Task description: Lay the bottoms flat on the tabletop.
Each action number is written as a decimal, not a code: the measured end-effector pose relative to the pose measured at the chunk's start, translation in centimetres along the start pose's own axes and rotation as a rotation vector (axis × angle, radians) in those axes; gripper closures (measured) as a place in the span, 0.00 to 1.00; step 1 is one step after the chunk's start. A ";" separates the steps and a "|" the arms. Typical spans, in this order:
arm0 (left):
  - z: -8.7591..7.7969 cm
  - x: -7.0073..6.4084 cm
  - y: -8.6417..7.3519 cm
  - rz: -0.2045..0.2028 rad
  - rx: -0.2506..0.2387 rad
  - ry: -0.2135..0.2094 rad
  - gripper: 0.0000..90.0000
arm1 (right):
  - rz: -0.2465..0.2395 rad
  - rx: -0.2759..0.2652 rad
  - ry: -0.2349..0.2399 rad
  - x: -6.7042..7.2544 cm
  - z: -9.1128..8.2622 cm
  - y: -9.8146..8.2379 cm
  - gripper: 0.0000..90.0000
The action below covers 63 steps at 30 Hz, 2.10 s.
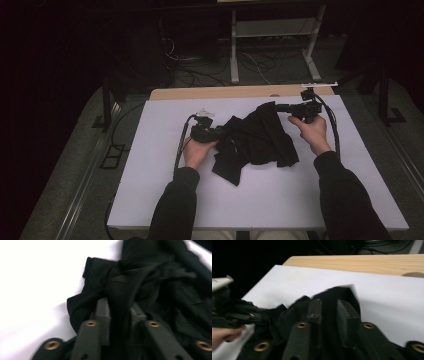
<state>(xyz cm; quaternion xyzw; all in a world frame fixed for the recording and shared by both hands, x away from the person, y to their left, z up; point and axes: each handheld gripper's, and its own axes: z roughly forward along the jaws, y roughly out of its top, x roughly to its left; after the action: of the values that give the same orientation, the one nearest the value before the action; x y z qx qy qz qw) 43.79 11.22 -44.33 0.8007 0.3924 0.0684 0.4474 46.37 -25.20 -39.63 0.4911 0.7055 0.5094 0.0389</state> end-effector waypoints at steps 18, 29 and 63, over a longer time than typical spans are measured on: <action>-2.6 -1.3 -2.1 -0.064 -0.010 -0.059 0.29 | 0.007 0.058 0.004 -1.6 -3.8 -5.6 0.20; -2.9 -2.5 -3.7 -0.064 0.024 -0.105 0.16 | -0.062 0.209 -0.030 0.0 -3.9 -7.7 0.01; -7.6 -4.6 -4.1 0.151 0.181 -0.130 0.96 | 0.003 0.122 0.133 3.8 -7.6 -9.9 0.96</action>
<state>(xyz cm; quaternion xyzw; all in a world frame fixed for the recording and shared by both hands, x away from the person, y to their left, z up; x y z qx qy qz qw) 34.85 14.27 -41.94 0.8679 0.3055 0.0142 0.3915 33.68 -27.58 -41.81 0.4589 0.7354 0.4971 -0.0388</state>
